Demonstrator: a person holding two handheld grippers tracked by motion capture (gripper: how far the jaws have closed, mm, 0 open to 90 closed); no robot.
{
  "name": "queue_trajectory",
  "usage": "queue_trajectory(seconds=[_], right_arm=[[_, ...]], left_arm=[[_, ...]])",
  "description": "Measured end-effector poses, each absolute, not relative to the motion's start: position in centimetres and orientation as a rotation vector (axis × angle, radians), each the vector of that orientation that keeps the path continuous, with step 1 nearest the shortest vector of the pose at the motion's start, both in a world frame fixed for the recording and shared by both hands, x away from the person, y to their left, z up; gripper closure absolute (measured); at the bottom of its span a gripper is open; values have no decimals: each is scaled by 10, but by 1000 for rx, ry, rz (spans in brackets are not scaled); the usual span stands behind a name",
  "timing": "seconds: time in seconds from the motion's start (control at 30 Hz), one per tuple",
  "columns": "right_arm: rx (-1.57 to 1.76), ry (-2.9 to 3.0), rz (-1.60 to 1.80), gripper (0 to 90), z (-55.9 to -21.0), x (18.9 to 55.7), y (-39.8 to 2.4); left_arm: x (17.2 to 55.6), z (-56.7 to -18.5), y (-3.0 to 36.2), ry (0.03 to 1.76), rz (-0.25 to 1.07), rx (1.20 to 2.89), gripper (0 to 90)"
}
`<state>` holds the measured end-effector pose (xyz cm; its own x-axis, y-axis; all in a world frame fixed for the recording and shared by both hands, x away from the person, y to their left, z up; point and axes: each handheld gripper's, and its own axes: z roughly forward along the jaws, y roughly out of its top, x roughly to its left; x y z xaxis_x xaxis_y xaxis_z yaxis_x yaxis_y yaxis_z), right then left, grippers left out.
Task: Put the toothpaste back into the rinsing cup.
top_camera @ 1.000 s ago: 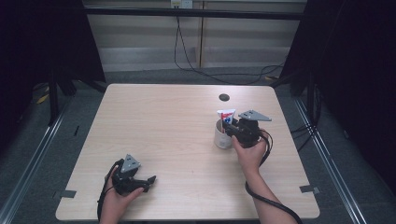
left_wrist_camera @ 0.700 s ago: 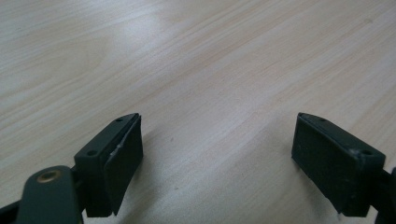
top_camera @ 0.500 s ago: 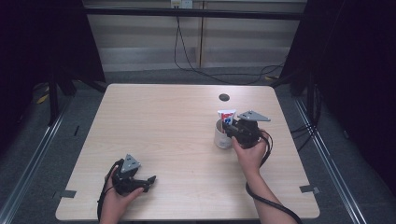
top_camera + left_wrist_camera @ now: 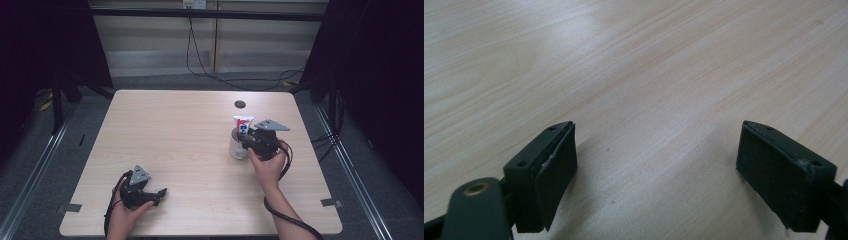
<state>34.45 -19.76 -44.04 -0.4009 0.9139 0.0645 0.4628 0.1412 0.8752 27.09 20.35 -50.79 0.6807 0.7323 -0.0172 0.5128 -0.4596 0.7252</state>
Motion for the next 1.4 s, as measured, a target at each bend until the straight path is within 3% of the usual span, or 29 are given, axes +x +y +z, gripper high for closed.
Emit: queue_trajectory(seconds=[1.4], right_arm=[[1251,2024,1213,186,-425,339,-210]], left_arm=[[271,-508,204,951,388,2165,163]])
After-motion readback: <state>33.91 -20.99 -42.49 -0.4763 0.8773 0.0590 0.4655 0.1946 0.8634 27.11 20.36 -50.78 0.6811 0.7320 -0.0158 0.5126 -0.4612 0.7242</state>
